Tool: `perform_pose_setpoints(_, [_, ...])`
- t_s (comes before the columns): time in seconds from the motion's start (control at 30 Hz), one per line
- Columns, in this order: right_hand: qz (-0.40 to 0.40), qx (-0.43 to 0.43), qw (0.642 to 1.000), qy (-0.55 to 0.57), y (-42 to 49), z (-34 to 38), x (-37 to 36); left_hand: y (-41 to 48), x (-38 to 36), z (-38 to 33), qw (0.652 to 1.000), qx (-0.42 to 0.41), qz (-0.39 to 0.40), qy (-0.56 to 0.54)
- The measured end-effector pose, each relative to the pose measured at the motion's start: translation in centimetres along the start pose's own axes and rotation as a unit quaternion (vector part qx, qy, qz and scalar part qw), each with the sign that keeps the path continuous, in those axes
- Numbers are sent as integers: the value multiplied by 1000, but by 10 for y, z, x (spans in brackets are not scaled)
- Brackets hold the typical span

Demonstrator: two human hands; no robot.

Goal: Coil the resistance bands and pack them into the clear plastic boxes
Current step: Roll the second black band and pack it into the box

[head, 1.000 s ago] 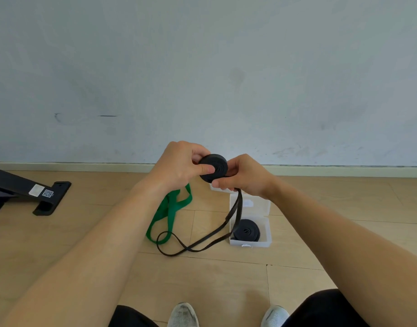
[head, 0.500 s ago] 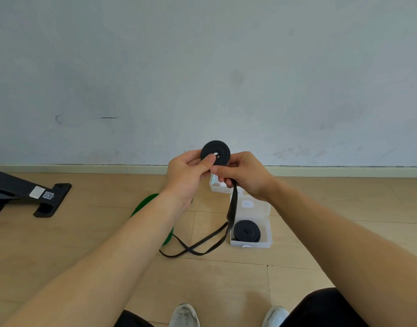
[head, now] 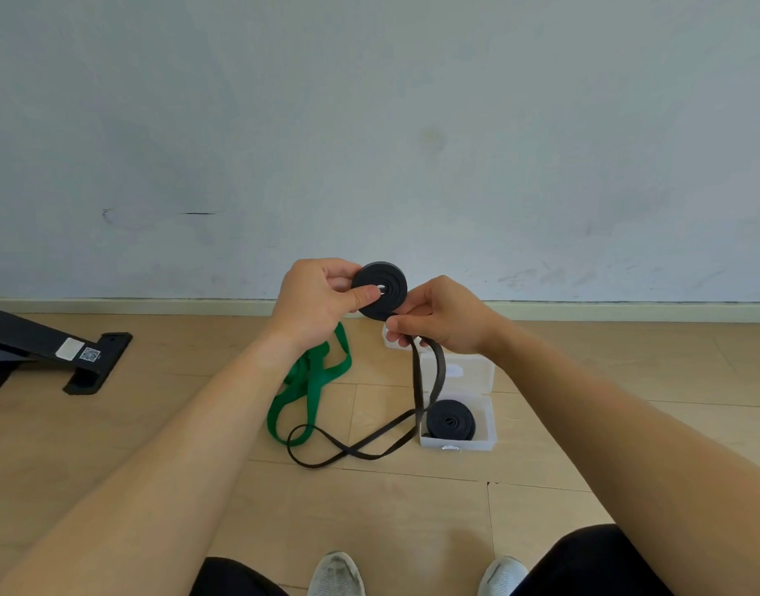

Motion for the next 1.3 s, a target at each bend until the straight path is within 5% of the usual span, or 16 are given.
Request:
perform_pose_setpoints(0.33, [-13, -3, 987, 158, 0, -2, -12, 2, 10, -17, 987, -24, 46, 151])
perform_pose_setpoints(0.57, [-2, -7, 995, 97, 0, -5, -11, 4, 7, -25, 966, -3, 127, 225])
perform_pose_setpoints(0.63, [-7, -5, 992, 125, -2, -4, -10, 1, 5, -20, 981, -4, 101, 166])
perform_pose_setpoints(0.7, [-20, -1, 983, 182, -3, -2, -7, -7, -3, -9, 999, 11, 43, -6])
perform_pose_setpoints(0.8, [-50, 4, 959, 278, 0, 1, -7, -12, -27, 4, 964, 46, 7, -263])
perform_pose_setpoints(0.87, [-78, 0, 947, 312, 3, 2, -10, -10, -37, 6, 942, 53, -17, -331])
perform_pose_setpoints(1.13, [-19, -19, 991, 133, -2, 1, 2, -1, -1, 2, 993, 33, -21, -112])
perform_pose_setpoints(1.3, [7, -34, 990, 137, -4, -1, 6, 1, 0, -3, 999, 3, 4, -45])
Point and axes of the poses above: each hand's wrist, its own y-axis towards the middle knuckle, its own x-axis out of the back of the hand, z = x × y, the point moved 2 cm from there along y, towards the middle knuckle, and after that the axes turned 7 degrees about z, right-handed, at the moved point
